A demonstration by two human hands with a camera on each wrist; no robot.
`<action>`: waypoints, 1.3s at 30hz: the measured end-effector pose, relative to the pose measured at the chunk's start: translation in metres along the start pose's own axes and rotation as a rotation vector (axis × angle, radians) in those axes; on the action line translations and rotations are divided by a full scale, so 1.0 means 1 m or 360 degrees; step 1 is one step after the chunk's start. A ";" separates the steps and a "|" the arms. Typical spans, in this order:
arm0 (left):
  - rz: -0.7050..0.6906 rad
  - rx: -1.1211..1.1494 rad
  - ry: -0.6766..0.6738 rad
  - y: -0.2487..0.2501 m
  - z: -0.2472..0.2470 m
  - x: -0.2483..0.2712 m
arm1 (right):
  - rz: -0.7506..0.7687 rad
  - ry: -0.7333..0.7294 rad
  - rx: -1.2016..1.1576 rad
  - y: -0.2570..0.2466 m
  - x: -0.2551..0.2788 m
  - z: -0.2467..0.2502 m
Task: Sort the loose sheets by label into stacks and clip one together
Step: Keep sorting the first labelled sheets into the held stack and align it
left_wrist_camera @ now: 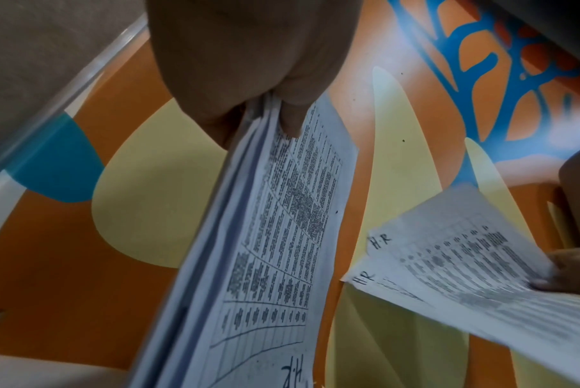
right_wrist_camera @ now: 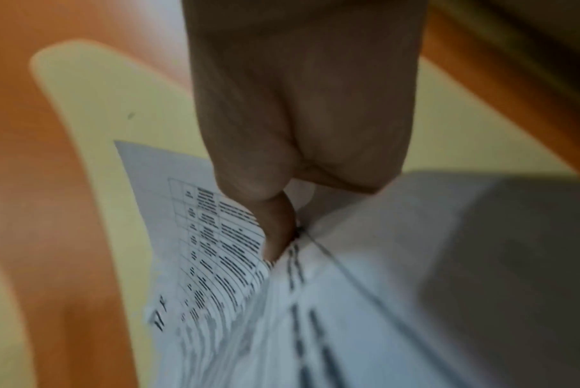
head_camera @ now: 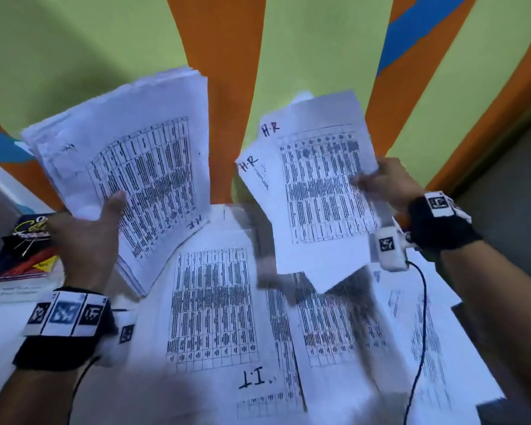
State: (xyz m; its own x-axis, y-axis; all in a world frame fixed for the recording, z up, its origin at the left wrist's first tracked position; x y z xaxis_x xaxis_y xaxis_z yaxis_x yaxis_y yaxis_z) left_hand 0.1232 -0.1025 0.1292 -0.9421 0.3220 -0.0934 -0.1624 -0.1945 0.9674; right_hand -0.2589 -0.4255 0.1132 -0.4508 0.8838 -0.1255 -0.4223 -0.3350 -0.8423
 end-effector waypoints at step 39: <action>-0.0208 -0.0026 0.0061 -0.015 0.043 -0.007 | -0.0397 0.0283 -0.0914 0.010 0.117 -0.063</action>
State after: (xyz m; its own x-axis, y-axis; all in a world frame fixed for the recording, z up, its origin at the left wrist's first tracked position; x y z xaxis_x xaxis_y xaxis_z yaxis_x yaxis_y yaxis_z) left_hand 0.1448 -0.0620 0.1257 -0.9230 0.3102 -0.2277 -0.2890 -0.1682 0.9424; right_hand -0.2664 -0.3045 0.0564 -0.2356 0.9696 0.0668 0.0125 0.0718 -0.9973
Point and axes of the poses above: each hand's wrist, its own x-axis away from the middle knuckle, its own z-axis out of the back of the hand, y = z × x, the point moved 10 cm from there along -x, towards the middle knuckle, and after that the axes turned 11 degrees about z, right-handed, at the moved point
